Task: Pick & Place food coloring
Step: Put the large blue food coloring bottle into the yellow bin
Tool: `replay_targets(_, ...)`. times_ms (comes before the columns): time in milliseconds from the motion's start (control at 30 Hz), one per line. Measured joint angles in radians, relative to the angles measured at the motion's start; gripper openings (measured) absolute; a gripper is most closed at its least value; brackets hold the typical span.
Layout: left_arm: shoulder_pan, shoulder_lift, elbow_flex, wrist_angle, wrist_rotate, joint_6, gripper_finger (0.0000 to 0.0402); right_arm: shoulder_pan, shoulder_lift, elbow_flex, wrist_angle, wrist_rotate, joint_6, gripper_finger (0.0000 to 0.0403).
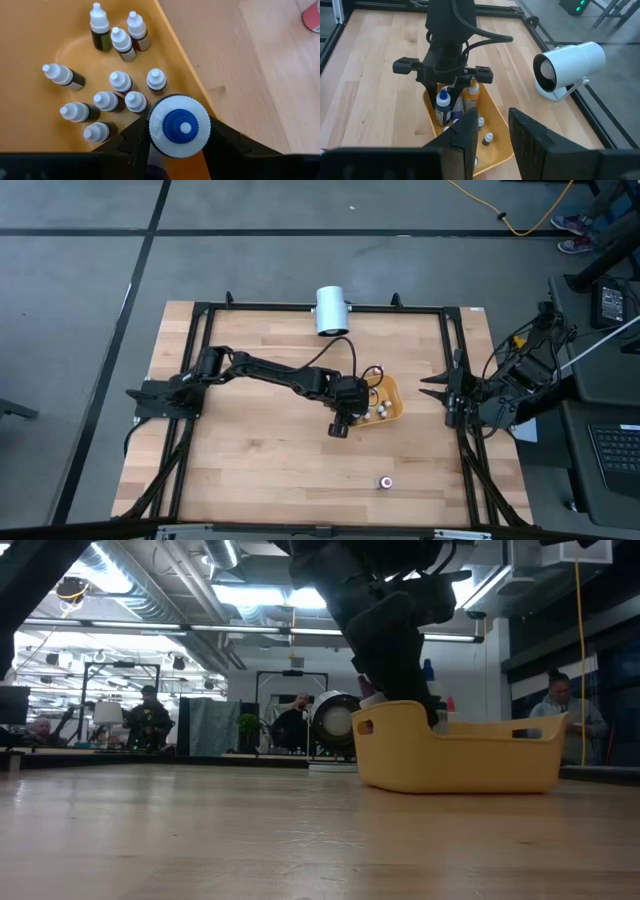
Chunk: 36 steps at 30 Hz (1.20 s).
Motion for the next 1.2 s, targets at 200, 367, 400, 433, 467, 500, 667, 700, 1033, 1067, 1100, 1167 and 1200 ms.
replay_targets(200,0.0,0.0,0.0,-0.001,0.004,-0.007,0.0148,0.0,0.0,0.0,-0.001,0.0,-0.002,0.011)
replay_targets(367,0.0,0.0,0.0,-0.02,0.003,-0.008,0.0154,0.0,0.0,0.0,-0.002,0.0,-0.007,0.011)
replay_targets(400,0.0,0.0,0.0,-0.028,0.003,-0.008,0.0156,0.0,0.0,0.0,-0.003,0.0,-0.007,0.011)
replay_targets(433,0.0,0.0,0.0,-0.036,0.003,-0.008,0.0159,0.0,0.0,0.0,-0.005,0.0,-0.007,0.011)
replay_targets(467,0.0,0.0,0.0,-0.042,0.003,-0.008,0.0161,0.0,0.0,0.0,-0.008,0.0,-0.007,0.011)
replay_targets(500,0.0,0.0,0.0,-0.045,0.002,-0.008,0.0163,0.0,0.0,0.0,-0.01,0.0,-0.007,0.011)
replay_targets(667,-0.001,0.0,0.0,-0.051,0.003,-0.009,0.0173,0.0,0.0,0.0,-0.014,0.0,-0.008,0.011)
replay_targets(700,-0.001,0.0,0.0,-0.051,0.003,-0.009,0.0174,0.0,0.0,0.0,-0.015,0.0,-0.008,0.011)
replay_targets(1033,-0.002,-0.037,0.0,-0.064,-0.005,-0.003,0.0178,0.0,0.0,0.0,-0.03,0.0,-0.007,0.011)
replay_targets(1067,-0.002,-0.044,0.0,-0.066,-0.01,-0.003,0.0178,0.0,0.0,0.0,-0.03,0.0,-0.006,0.011)
replay_targets(1100,-0.002,-0.053,0.0,-0.076,-0.015,-0.003,0.0178,0.0,0.0,0.0,-0.029,0.0,-0.006,0.011)
replay_targets(1167,-0.002,-0.068,0.0,-0.097,-0.021,-0.002,0.0178,0.0,0.0,0.0,-0.03,0.0,-0.006,0.011)
replay_targets(1200,-0.002,-0.075,0.0,-0.111,-0.023,-0.001,0.0178,0.0,0.0,0.0,-0.03,0.0,-0.006,0.011)
